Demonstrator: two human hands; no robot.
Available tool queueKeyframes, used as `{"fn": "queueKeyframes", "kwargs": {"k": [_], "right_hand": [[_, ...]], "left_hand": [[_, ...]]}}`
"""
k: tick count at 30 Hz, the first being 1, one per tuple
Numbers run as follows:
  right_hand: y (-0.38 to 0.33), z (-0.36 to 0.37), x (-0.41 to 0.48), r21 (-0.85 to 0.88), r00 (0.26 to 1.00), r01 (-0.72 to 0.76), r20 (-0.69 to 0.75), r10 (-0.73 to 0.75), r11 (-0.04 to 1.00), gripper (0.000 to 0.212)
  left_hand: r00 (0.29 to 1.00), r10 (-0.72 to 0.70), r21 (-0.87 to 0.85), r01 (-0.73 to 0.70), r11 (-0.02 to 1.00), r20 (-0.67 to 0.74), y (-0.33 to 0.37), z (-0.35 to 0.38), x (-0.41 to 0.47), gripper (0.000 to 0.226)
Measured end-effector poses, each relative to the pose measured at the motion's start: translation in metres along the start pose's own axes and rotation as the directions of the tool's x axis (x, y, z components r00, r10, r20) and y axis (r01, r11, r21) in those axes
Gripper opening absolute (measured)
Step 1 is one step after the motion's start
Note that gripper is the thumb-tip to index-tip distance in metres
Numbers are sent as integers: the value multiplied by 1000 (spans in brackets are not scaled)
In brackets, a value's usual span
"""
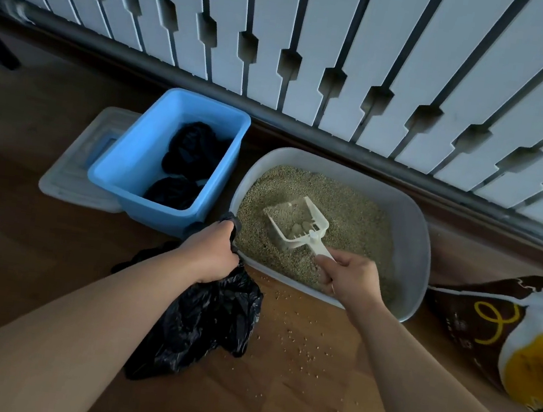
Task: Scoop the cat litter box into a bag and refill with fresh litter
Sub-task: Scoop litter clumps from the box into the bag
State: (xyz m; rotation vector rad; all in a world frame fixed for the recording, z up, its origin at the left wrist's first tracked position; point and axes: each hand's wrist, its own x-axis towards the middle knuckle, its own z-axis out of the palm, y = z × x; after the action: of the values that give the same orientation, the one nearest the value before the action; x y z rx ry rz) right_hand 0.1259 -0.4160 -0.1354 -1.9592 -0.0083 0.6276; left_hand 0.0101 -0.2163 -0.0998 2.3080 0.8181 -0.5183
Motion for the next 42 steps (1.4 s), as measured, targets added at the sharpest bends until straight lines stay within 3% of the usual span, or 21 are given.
{"fn": "queueKeyframes", "kwargs": {"k": [4, 11, 17, 22, 26, 30, 34, 39, 42], "right_hand": [[-3, -6, -8, -27, 999, 32, 15, -32, 999, 9], [-7, -7, -20, -94, 997, 79, 33, -76, 993, 7], [-8, -4, -32, -70, 1000, 25, 19, -24, 997, 10], [-9, 1, -40, -59, 1000, 7, 24, -5, 998, 8], [-12, 3, -47, -33, 999, -2, 32, 3, 999, 8], [-26, 5, -58, -34, 991, 23, 132, -19, 999, 9], [-39, 8, -74, -132, 960, 93, 273, -54, 987, 8], [-51, 36, -94, -365, 907, 231, 416, -64, 902, 10], [-53, 62, -104, -597, 863, 453, 479, -158, 662, 16]], "left_hand": [[1000, -19, 18, 19, 1000, -6, 0, -2, -4, 37], [997, -72, -44, 73, 996, 27, -14, -11, -20, 44], [995, -87, -91, 82, 992, -56, -29, -17, -36, 30], [993, -74, -123, 63, 990, -89, -41, -21, -48, 50], [994, -111, -75, 112, 991, 12, -48, -23, -56, 60], [986, -153, -64, 158, 985, 69, -61, -27, -62, 94], [981, -185, -122, 192, 974, 65, -67, -33, -65, 98], [981, -186, -231, 192, 954, 48, -68, -35, -66, 96], [985, -170, -294, 174, 940, 39, -66, -33, -66, 88]]}}
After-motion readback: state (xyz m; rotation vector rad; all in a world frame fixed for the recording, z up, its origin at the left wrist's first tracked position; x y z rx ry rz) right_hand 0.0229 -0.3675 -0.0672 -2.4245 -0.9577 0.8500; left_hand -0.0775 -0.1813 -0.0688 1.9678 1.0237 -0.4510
